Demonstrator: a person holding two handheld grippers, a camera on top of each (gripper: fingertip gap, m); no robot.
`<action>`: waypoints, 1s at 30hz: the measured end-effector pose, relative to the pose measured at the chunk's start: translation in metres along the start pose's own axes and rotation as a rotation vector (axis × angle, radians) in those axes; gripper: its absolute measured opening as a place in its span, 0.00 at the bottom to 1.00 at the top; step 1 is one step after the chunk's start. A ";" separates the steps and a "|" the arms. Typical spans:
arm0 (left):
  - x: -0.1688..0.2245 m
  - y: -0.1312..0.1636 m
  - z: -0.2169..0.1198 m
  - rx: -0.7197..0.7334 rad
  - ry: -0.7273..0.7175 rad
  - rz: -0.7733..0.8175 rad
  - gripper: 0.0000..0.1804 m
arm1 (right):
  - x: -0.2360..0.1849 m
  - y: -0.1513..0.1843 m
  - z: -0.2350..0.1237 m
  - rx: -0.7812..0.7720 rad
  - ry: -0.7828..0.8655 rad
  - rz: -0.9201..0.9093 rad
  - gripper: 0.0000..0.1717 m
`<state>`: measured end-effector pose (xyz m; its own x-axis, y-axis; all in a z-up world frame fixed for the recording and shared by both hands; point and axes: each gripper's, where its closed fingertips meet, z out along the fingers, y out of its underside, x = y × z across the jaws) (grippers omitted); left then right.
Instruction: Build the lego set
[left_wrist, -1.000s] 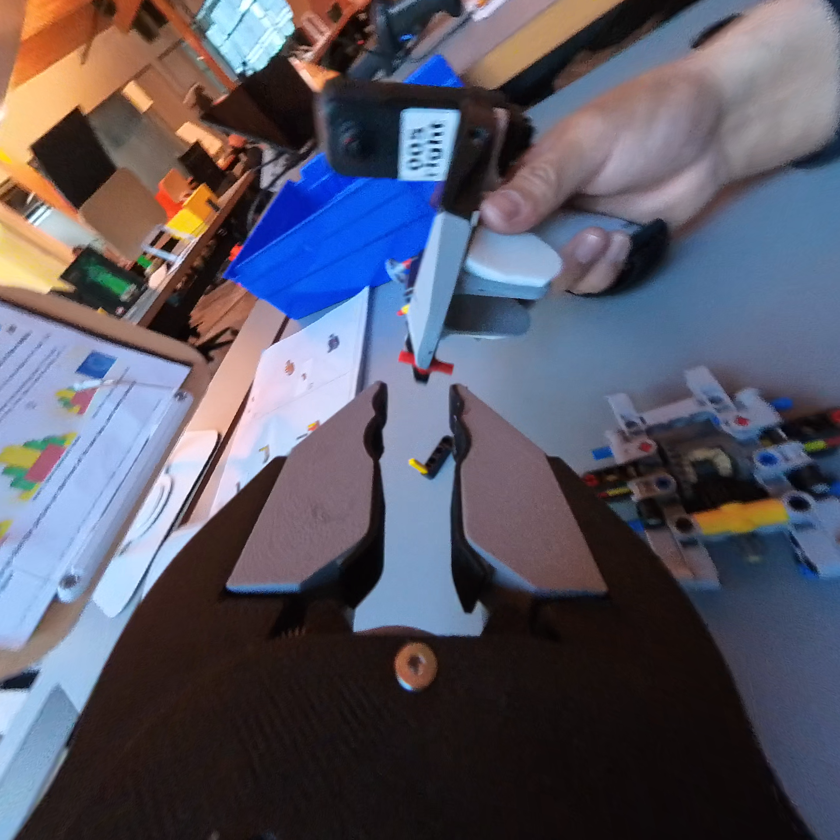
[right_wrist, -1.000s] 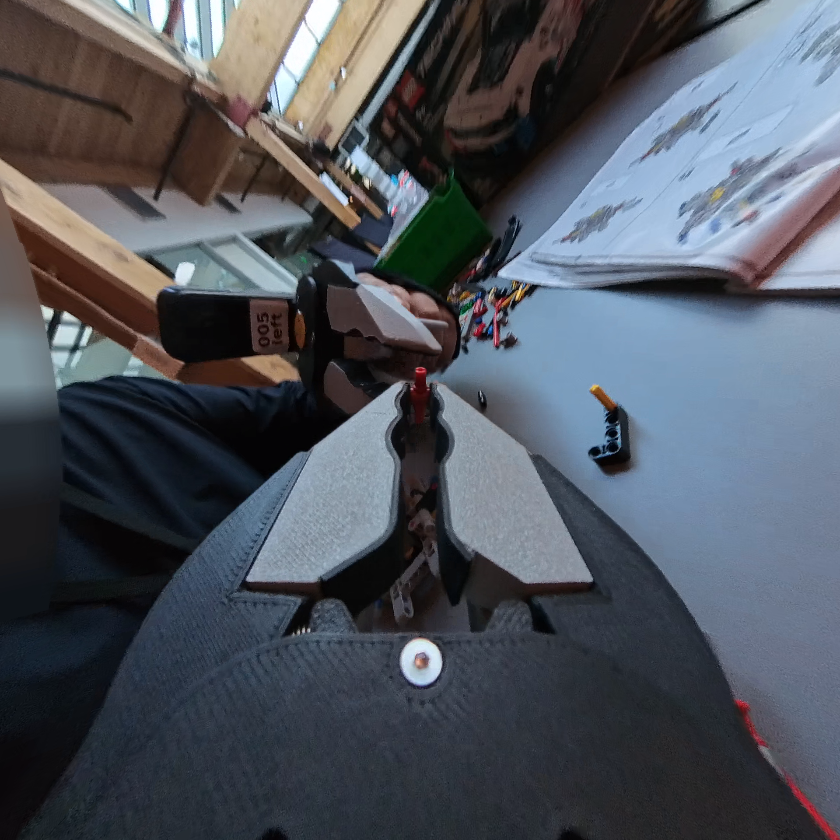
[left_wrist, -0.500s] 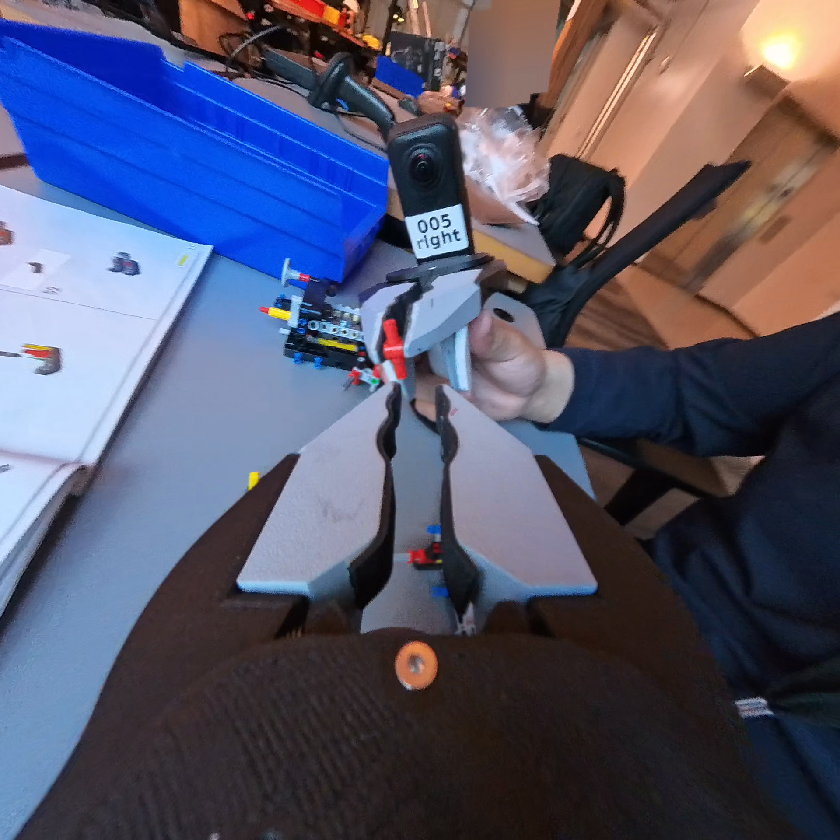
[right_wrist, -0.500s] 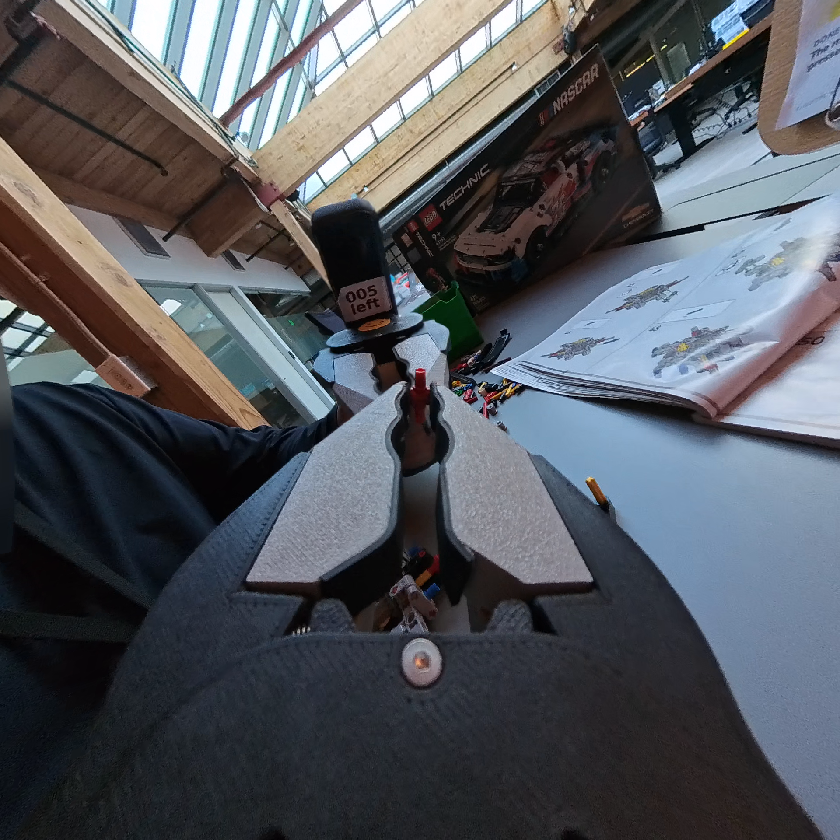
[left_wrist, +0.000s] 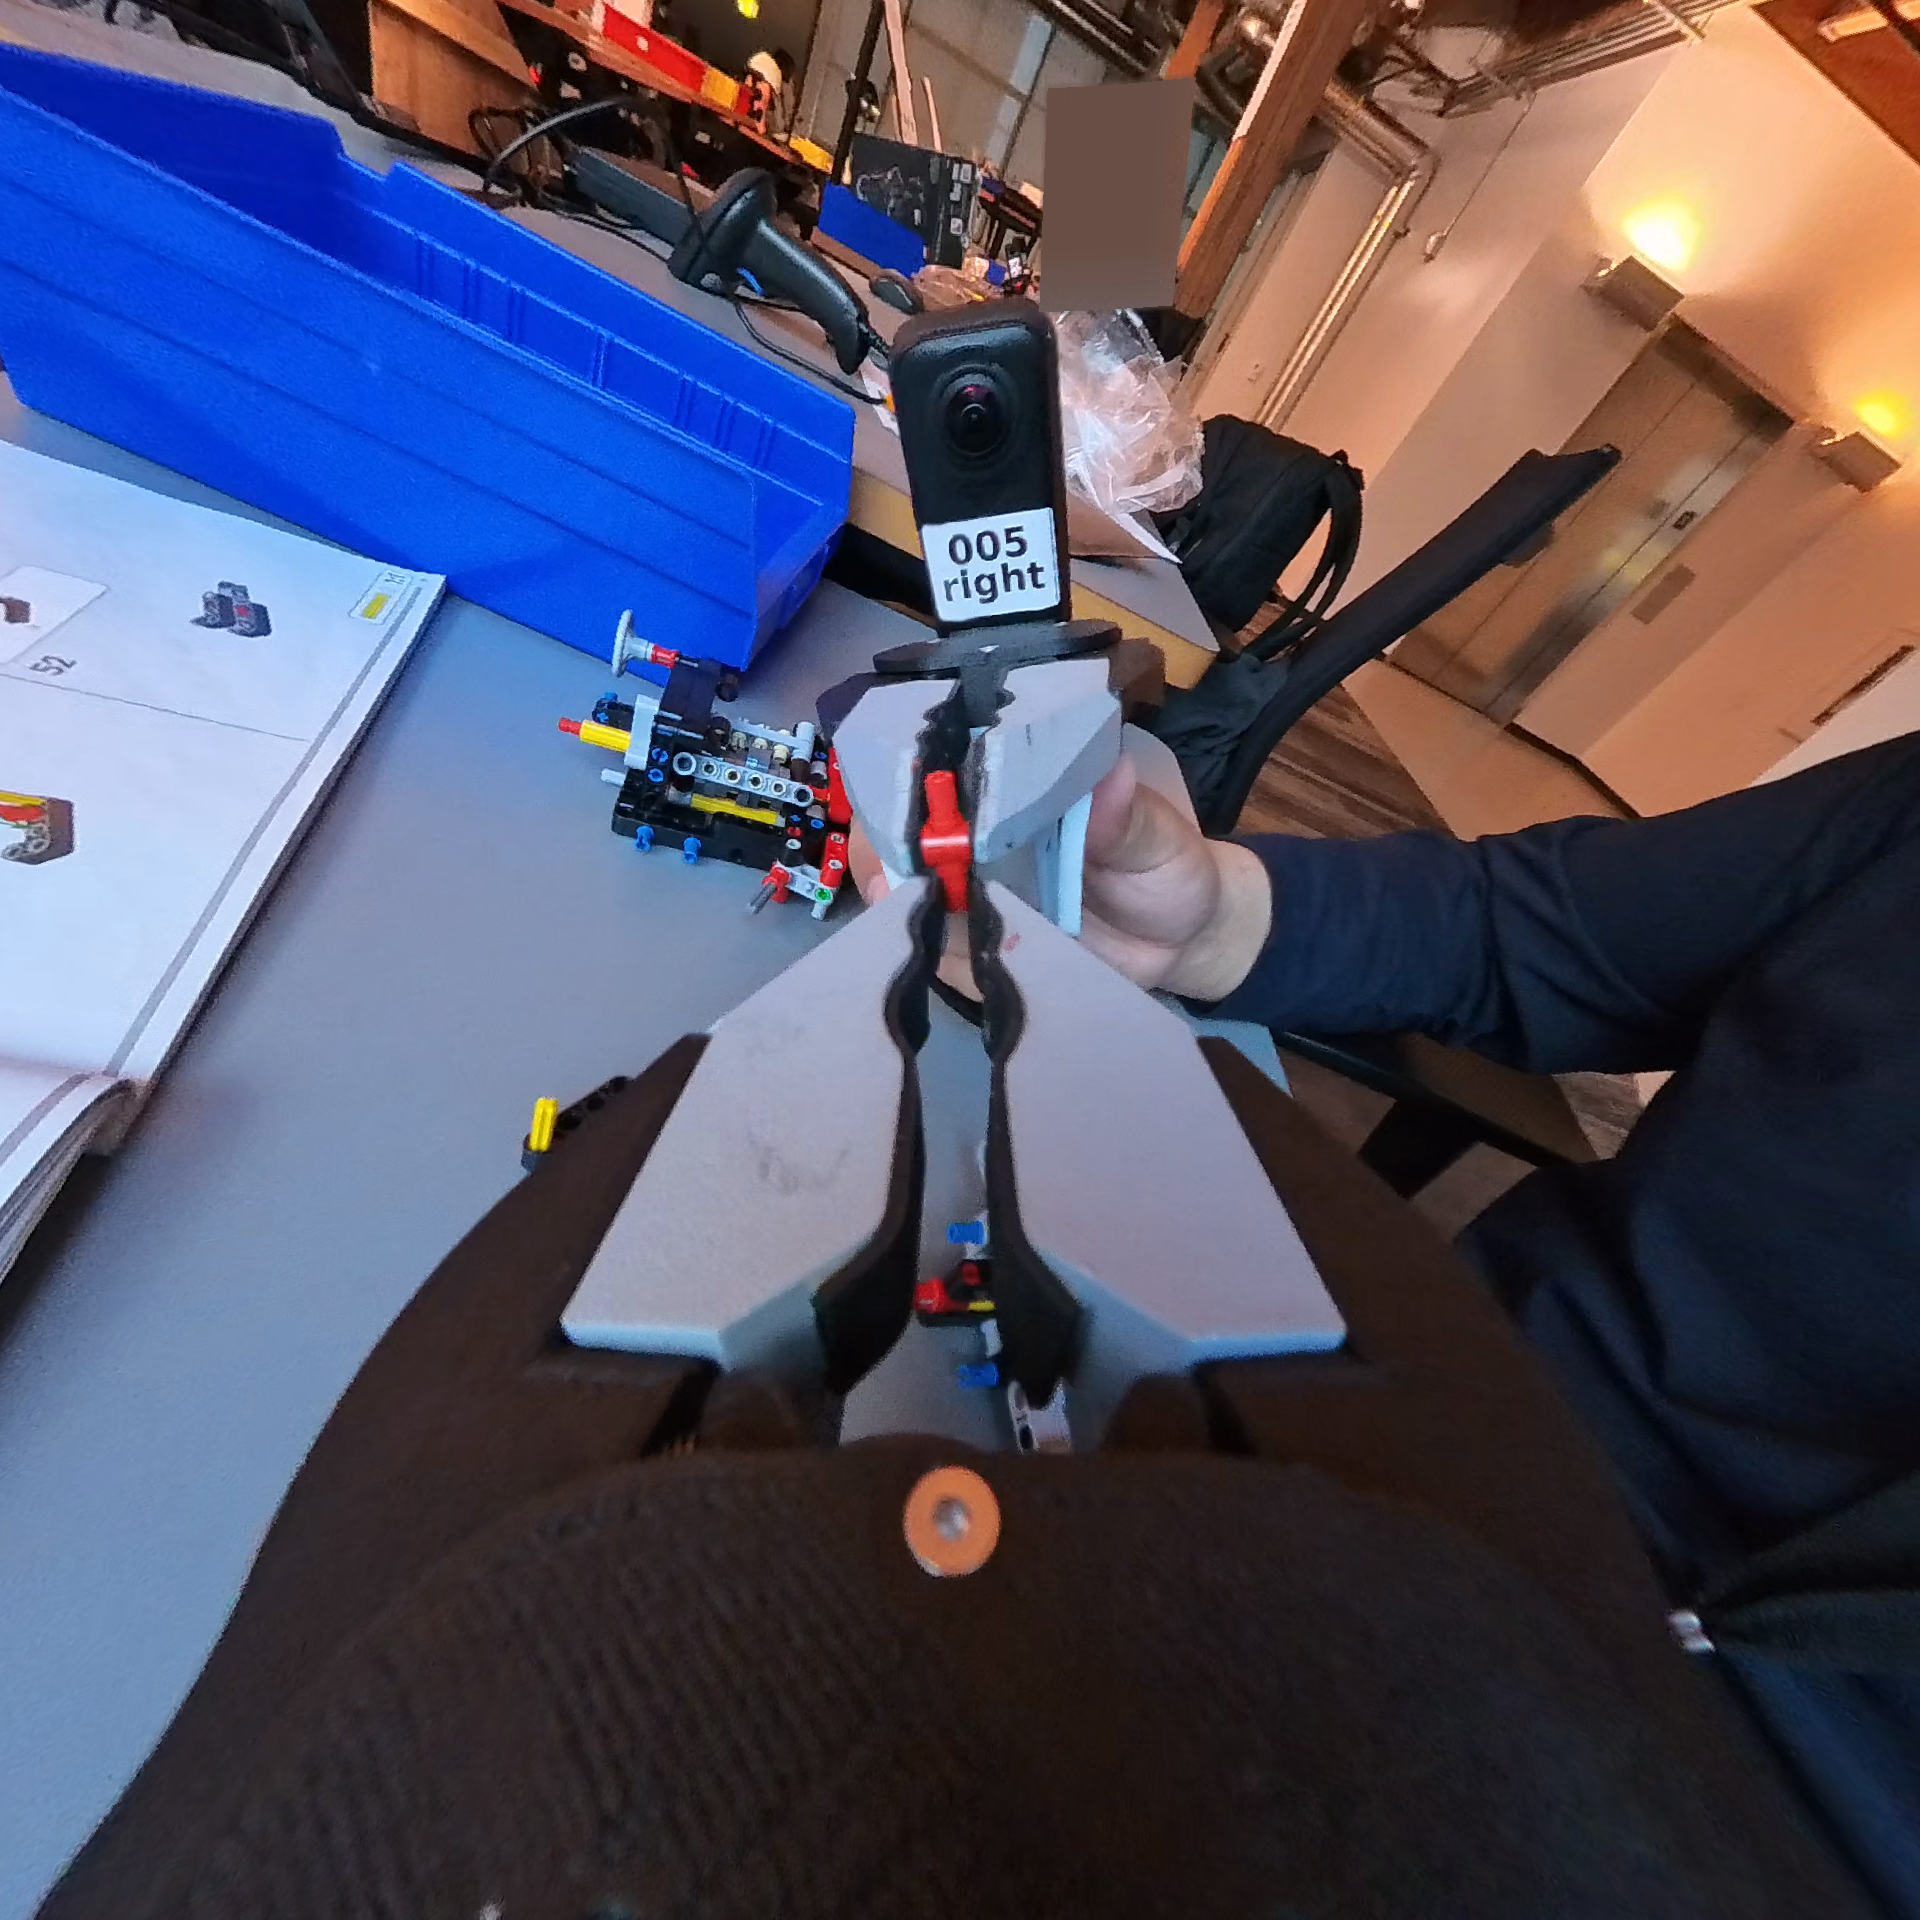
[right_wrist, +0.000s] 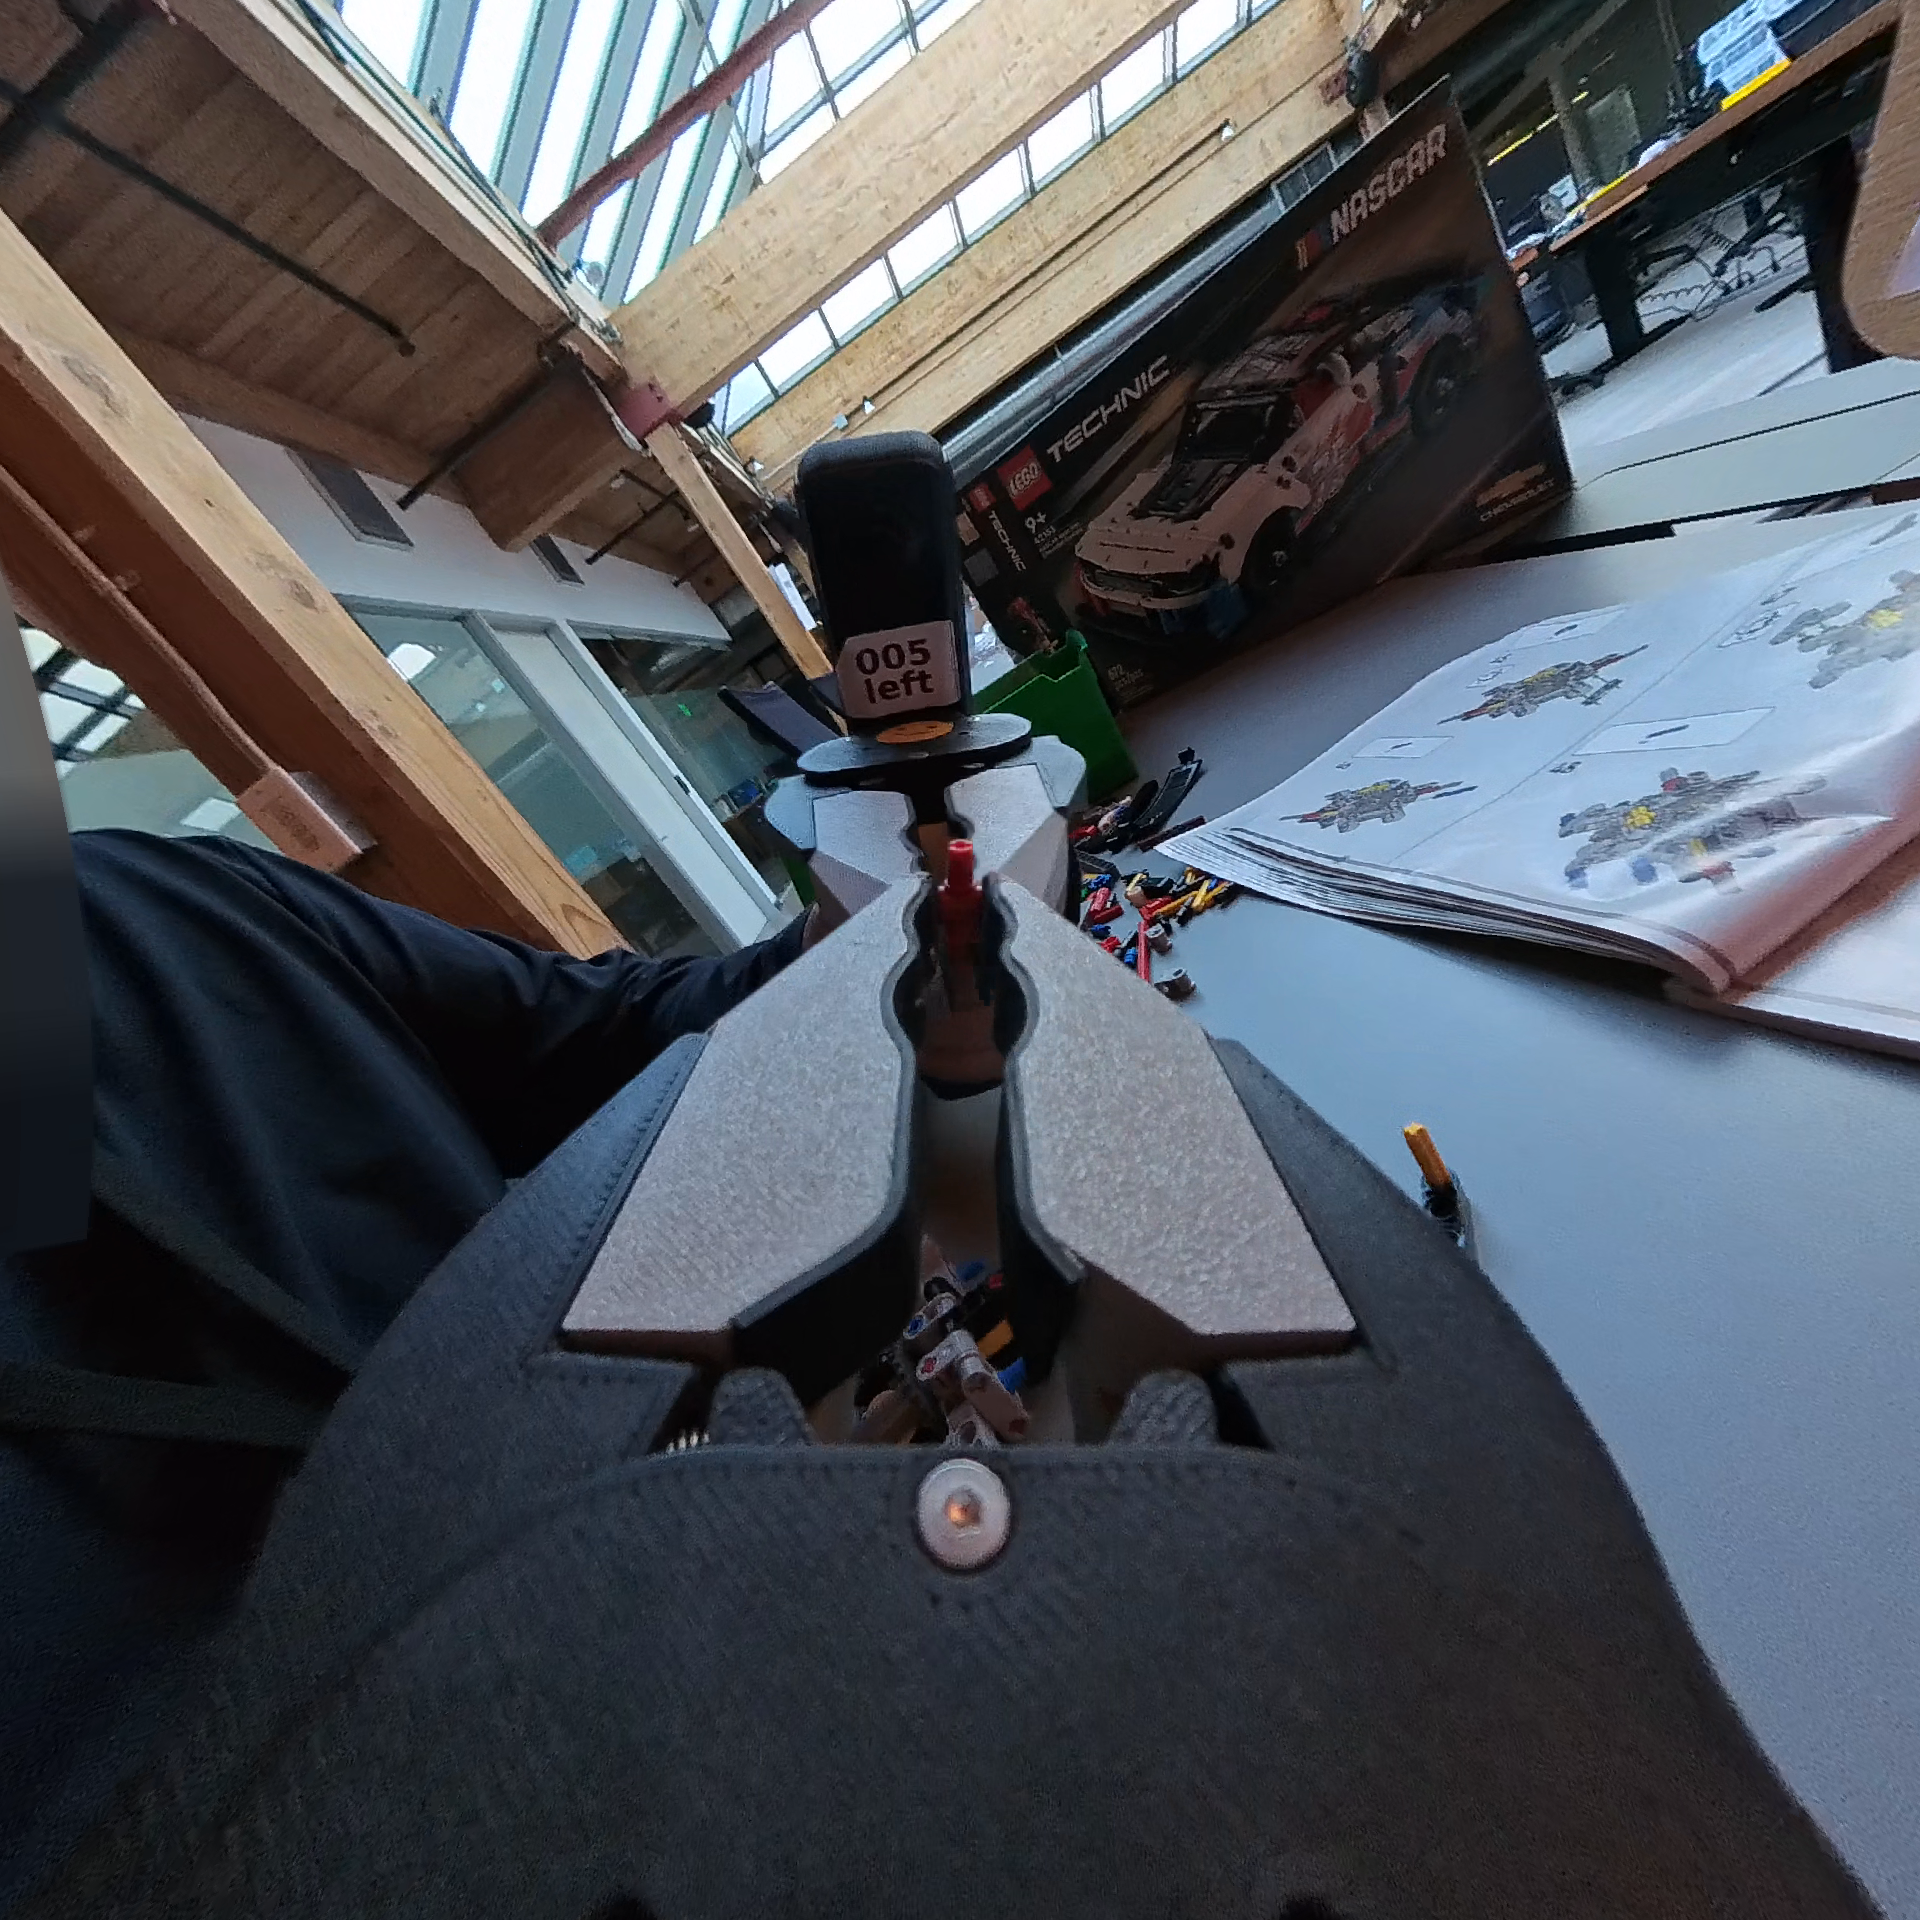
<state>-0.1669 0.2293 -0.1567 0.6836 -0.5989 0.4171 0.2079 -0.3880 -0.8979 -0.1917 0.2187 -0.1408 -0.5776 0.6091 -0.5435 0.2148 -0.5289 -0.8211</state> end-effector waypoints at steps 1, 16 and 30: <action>0.000 0.000 0.000 -0.001 -0.005 0.013 0.01 | 0.000 0.000 0.000 -0.001 -0.001 -0.003 0.02; 0.002 0.058 -0.010 -0.424 0.045 0.176 0.00 | 0.001 0.055 -0.005 -0.486 0.076 -0.235 0.02; 0.004 0.067 -0.011 -0.465 0.088 0.162 0.00 | 0.001 0.065 -0.009 -0.557 0.073 -0.275 0.02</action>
<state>-0.1576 0.1931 -0.2139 0.6159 -0.7263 0.3052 -0.2436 -0.5440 -0.8030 -0.1709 0.1905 -0.1964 -0.6187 0.7286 -0.2939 0.4557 0.0282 -0.8897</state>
